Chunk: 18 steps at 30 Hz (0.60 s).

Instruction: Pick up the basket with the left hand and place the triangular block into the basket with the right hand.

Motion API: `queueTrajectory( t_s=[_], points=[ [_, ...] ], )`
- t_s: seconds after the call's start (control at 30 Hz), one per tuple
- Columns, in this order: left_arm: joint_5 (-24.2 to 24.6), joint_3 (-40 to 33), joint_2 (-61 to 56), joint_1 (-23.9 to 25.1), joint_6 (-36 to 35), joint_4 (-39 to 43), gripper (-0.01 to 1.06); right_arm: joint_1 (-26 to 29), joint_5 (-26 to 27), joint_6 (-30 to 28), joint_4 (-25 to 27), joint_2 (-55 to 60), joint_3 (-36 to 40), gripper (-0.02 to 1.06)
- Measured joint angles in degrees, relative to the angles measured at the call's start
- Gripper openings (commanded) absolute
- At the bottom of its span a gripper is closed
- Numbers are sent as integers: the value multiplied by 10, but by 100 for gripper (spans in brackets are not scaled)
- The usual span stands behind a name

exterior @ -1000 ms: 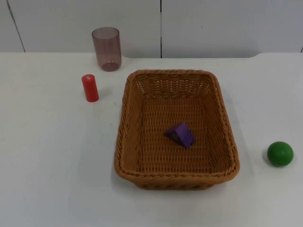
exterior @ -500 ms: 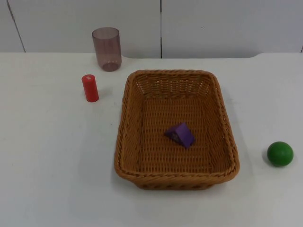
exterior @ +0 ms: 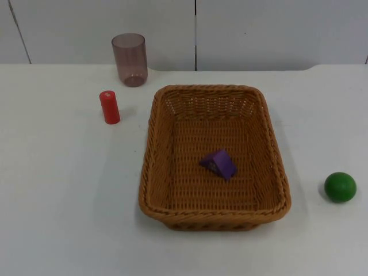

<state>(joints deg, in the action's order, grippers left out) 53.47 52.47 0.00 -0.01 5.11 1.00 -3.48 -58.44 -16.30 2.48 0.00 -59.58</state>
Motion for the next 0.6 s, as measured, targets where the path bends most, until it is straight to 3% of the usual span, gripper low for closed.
queueTrajectory(
  t_s=[0.17, 0.33, 0.6],
  points=[
    [13, -11, 0, 16, -4, -13, 105, 1, -3, 4, 6, 0, 0, 105],
    [-4, -11, 0, 43, -23, -17, 105, 3, -3, 43, -5, 0, 0, 105],
    [-18, -11, 0, 51, -16, -22, 105, 19, -3, 33, -5, 0, 9, 105]
  ],
)
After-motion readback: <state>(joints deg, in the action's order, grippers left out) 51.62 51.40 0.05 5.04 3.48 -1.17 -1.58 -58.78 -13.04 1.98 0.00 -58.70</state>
